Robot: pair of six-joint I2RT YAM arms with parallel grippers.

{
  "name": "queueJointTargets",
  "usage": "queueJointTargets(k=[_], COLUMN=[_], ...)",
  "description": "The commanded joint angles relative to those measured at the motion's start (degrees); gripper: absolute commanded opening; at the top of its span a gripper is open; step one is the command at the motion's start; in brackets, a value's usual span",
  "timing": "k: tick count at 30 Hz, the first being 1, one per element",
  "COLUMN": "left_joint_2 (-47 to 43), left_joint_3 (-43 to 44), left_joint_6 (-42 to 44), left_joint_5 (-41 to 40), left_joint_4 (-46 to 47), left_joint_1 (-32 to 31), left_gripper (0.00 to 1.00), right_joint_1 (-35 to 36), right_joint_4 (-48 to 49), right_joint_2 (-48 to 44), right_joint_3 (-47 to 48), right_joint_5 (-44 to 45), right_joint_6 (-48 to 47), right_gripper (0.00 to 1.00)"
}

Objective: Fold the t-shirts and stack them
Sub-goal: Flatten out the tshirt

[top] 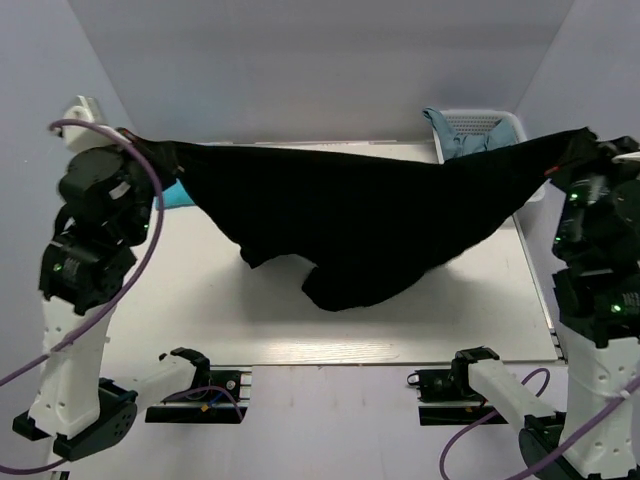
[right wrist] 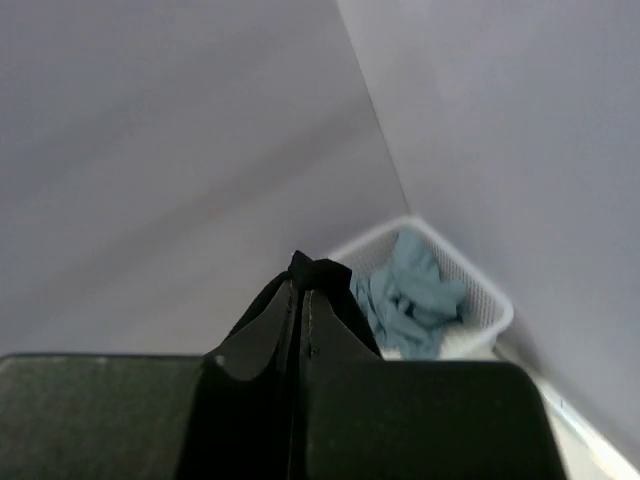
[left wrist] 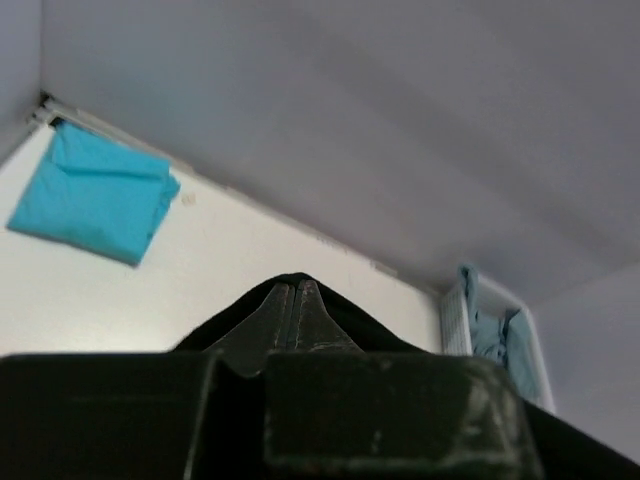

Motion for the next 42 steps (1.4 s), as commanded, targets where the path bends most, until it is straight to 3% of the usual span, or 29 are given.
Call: queueJointTargets(k=[1, 10, 16, 21, 30, 36, 42], left_joint_2=[-1.7, -6.2, -8.2, -11.9, -9.9, -5.4, -3.4], left_joint_3=[7.0, 19.7, 29.3, 29.8, 29.8, 21.0, -1.8], left_joint_6=[4.0, 8.4, 12.4, 14.5, 15.1, 13.8, 10.2], left_joint_5=[-8.0, 2.2, 4.1, 6.1, 8.1, 6.9, 1.5], left_joint_4=[-1.7, 1.7, 2.8, 6.6, 6.6, 4.9, 8.9], left_joint_1=[-0.7, -0.7, -0.7, -0.7, -0.7, -0.7, -0.7], left_gripper=[0.00, 0.00, 0.00, 0.00, 0.00, 0.00, 0.00], right_joint_1=[0.0, 0.1, 0.0, 0.0, -0.1, 0.0, -0.1], right_joint_4=[6.5, 13.6, 17.1, 17.2, 18.3, 20.5, 24.4], right_joint_2=[-0.2, -3.7, -5.7, -6.2, -4.9, -4.0, -3.9], right_joint_3=[6.9, 16.5, 21.4, 25.5, 25.9, 11.3, -5.7], right_joint_5=[0.4, -12.3, -11.0, -12.2, -14.2, -11.8, -13.0], right_joint_6=[-8.2, -14.4, -19.8, -20.7, -20.1, -19.0, -14.1], right_gripper=[0.00, 0.00, 0.00, 0.00, 0.00, 0.00, 0.00])
